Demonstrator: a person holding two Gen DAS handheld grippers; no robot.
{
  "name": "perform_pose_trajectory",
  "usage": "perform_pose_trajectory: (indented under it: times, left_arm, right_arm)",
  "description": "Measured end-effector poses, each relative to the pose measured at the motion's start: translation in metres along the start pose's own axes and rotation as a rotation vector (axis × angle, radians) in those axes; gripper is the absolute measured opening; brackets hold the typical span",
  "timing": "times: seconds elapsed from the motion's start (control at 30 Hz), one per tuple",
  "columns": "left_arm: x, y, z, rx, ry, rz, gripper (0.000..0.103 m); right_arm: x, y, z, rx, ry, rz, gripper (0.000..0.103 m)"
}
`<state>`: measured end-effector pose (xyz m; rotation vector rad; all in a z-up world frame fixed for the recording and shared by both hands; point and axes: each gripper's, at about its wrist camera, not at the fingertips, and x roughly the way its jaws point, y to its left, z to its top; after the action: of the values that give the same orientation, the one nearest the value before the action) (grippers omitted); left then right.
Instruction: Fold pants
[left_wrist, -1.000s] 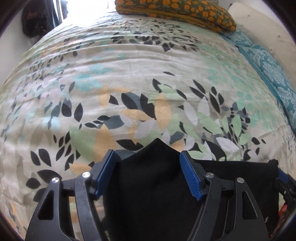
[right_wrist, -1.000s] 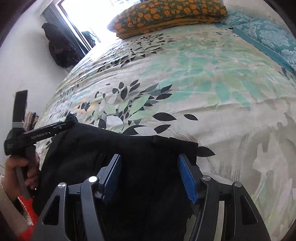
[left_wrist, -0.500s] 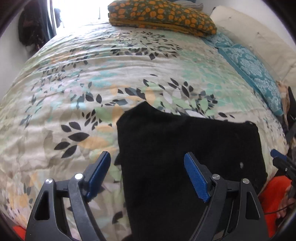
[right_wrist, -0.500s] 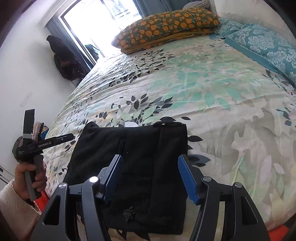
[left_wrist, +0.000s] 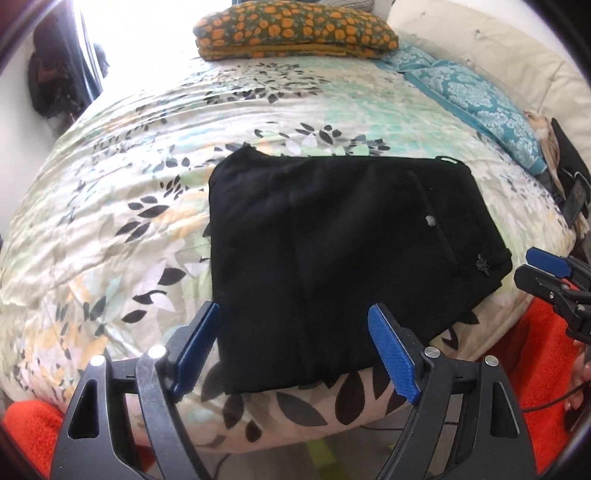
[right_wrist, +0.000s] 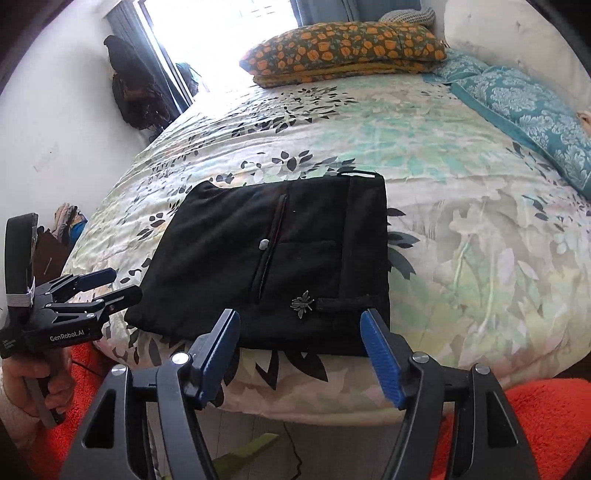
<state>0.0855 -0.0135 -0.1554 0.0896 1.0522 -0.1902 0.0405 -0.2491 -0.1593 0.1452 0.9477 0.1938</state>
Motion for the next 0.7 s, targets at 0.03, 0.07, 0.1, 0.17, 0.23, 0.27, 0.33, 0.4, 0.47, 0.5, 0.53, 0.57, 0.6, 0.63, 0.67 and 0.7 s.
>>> perform_pose_trajectory:
  times: [0.03, 0.07, 0.1, 0.17, 0.23, 0.27, 0.33, 0.4, 0.47, 0.5, 0.53, 0.57, 0.6, 0.63, 0.67, 0.7]
  left_arm:
    - [0.016, 0.001, -0.002, -0.012, 0.044, 0.011, 0.084]
    - [0.031, 0.002, -0.006, -0.022, 0.094, 0.022, 0.085]
    - [0.040, 0.004, -0.011, -0.034, 0.113, 0.015, 0.085]
    - [0.029, 0.009, -0.014, -0.053, 0.091, 0.026, 0.085]
    - [0.009, 0.011, -0.015, -0.048, 0.089, 0.056, 0.084]
    - [-0.002, 0.013, -0.016, -0.053, 0.070, 0.064, 0.084]
    - [-0.024, 0.018, -0.018, -0.078, 0.041, 0.086, 0.084]
    - [-0.044, 0.020, -0.022, -0.099, 0.023, 0.113, 0.084]
    - [-0.060, 0.018, -0.027, -0.097, 0.009, 0.123, 0.084]
    - [-0.065, 0.015, -0.030, -0.089, 0.008, 0.122, 0.084]
    - [-0.070, 0.013, -0.032, -0.080, 0.008, 0.123, 0.084]
    - [-0.072, 0.009, -0.035, -0.075, 0.010, 0.127, 0.084]
    - [-0.074, 0.009, -0.037, -0.071, 0.013, 0.129, 0.084]
    - [-0.075, 0.010, -0.037, -0.069, 0.013, 0.127, 0.084]
    - [-0.075, 0.008, -0.036, -0.068, 0.013, 0.129, 0.084]
    - [-0.076, 0.006, -0.037, -0.065, 0.010, 0.135, 0.084]
  right_arm:
    - [0.011, 0.001, -0.001, -0.011, 0.011, -0.008, 0.071]
    - [0.028, 0.000, -0.005, -0.021, 0.053, -0.030, 0.074]
    - [0.046, -0.002, -0.010, -0.030, 0.112, -0.055, 0.076]
    - [0.042, 0.003, -0.014, -0.053, 0.095, -0.082, 0.076]
    - [0.021, 0.008, -0.011, -0.061, 0.077, -0.087, 0.076]
    - [0.009, 0.009, -0.011, -0.052, 0.062, -0.086, 0.076]
    - [-0.013, 0.011, -0.013, -0.032, 0.035, -0.082, 0.088]
    - [-0.031, 0.013, -0.015, -0.010, 0.039, -0.101, 0.103]
    - [-0.047, 0.015, -0.017, 0.003, 0.038, -0.122, 0.103]
    - [-0.055, 0.015, -0.018, 0.011, 0.036, -0.139, 0.103]
    - [-0.060, 0.015, -0.020, 0.023, 0.036, -0.155, 0.103]
    - [-0.063, 0.014, -0.021, 0.035, 0.040, -0.166, 0.103]
    - [-0.064, 0.013, -0.022, 0.049, 0.048, -0.175, 0.103]
    - [-0.064, 0.012, -0.023, 0.063, 0.054, -0.180, 0.103]
    - [-0.064, 0.011, -0.024, 0.073, 0.055, -0.182, 0.103]
    - [-0.063, 0.011, -0.025, 0.078, 0.053, -0.187, 0.103]
